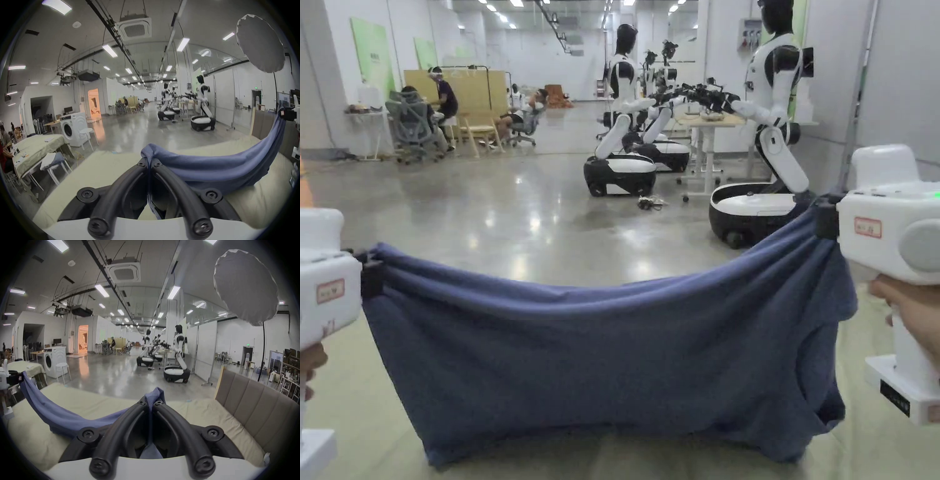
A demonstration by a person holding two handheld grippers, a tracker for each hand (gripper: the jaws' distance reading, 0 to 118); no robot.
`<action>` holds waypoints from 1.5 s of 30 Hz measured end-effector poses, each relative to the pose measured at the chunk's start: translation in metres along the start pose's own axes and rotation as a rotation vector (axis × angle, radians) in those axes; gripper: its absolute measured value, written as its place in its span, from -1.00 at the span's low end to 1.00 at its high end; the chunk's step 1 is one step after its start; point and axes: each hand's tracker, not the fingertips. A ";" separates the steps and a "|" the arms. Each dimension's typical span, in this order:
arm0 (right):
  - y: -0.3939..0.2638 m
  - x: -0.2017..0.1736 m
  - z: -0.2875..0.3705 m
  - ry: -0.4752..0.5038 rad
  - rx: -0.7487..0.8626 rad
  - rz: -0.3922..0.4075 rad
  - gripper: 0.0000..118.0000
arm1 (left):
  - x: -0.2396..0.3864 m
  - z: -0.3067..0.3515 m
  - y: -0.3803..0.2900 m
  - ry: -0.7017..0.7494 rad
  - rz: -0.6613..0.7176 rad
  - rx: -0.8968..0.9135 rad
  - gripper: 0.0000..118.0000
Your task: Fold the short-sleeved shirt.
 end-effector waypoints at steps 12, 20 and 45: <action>-0.162 0.006 0.080 0.098 -0.109 -0.050 -0.95 | -0.014 0.057 -0.152 -0.040 0.063 -0.156 -0.99; -0.190 0.005 0.194 0.122 -0.120 -0.092 -0.95 | -0.007 0.184 -0.186 -0.079 0.056 -0.146 -0.99; -0.314 0.020 0.319 0.255 -0.663 0.166 -0.94 | -0.021 0.307 -0.303 -0.197 -0.039 -0.555 -0.93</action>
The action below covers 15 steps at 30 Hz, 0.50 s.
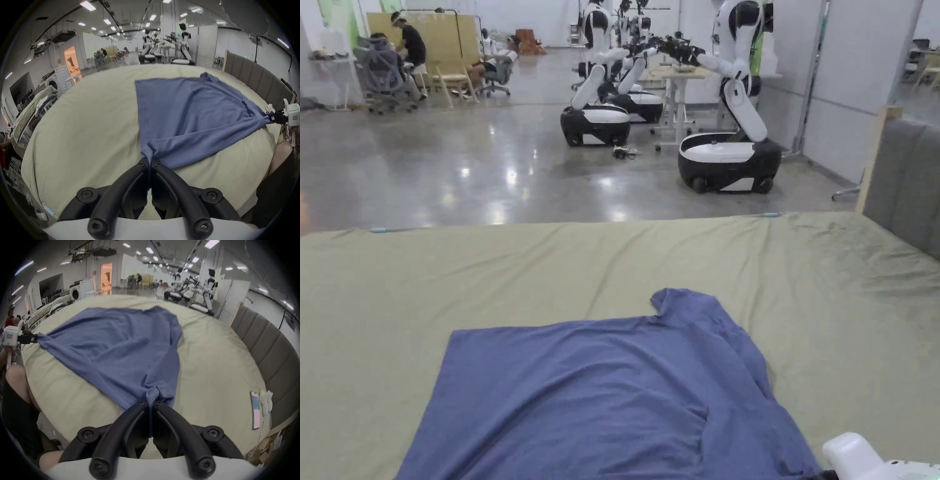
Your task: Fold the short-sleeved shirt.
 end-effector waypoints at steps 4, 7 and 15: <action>-0.015 -0.003 -0.004 -0.087 0.011 -0.007 -0.14 | 0.002 0.007 -0.012 0.003 0.013 -0.045 -0.25; -0.025 0.008 0.025 -0.096 0.095 -0.088 0.93 | -0.006 0.028 -0.022 0.060 0.022 0.003 0.79; -0.012 -0.044 0.139 -0.193 0.461 -0.321 -1.00 | 0.035 0.168 -0.016 0.006 0.207 0.434 -0.86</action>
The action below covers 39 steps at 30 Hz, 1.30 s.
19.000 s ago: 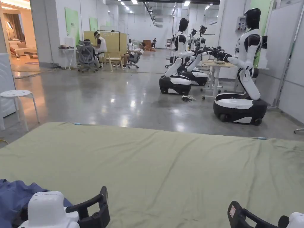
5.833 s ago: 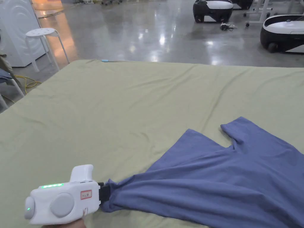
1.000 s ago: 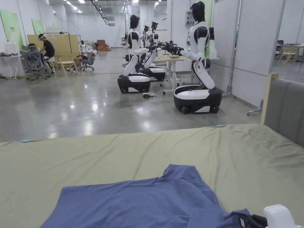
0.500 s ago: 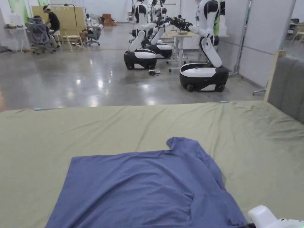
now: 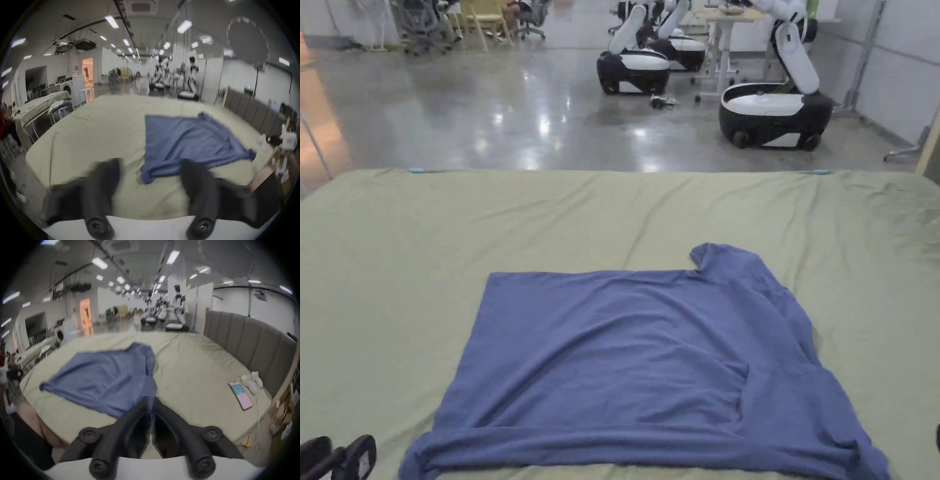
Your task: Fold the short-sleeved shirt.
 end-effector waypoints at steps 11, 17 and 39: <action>0.001 -0.033 0.003 0.162 -0.012 0.059 -1.00 | -0.012 -0.076 -0.020 0.019 -0.033 -0.255 0.69; -0.003 -0.038 -0.004 0.165 -0.018 0.119 -1.00 | -0.046 -0.148 -0.043 0.006 0.101 -0.343 0.69; -0.076 0.007 -0.104 -0.021 -0.268 0.169 0.24 | -0.013 -0.160 -0.044 0.006 -0.106 -0.287 -0.97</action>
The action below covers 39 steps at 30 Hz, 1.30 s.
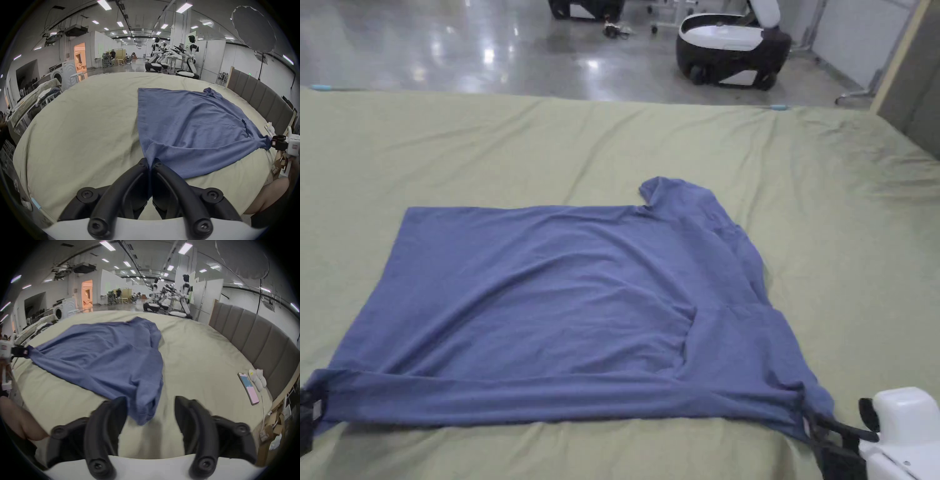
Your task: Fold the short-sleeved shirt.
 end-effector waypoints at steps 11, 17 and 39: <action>0.007 0.006 -0.008 0.078 0.038 -0.038 -0.91 | 0.001 0.007 0.006 0.011 -0.016 -0.017 -0.97; 0.037 0.016 0.005 0.111 0.027 -0.048 -0.91 | -0.001 0.016 0.035 -0.023 0.006 -0.017 -0.97; 0.177 0.020 -0.168 0.092 -0.226 0.033 -0.89 | -0.039 -0.154 0.149 0.017 0.137 -0.240 -0.96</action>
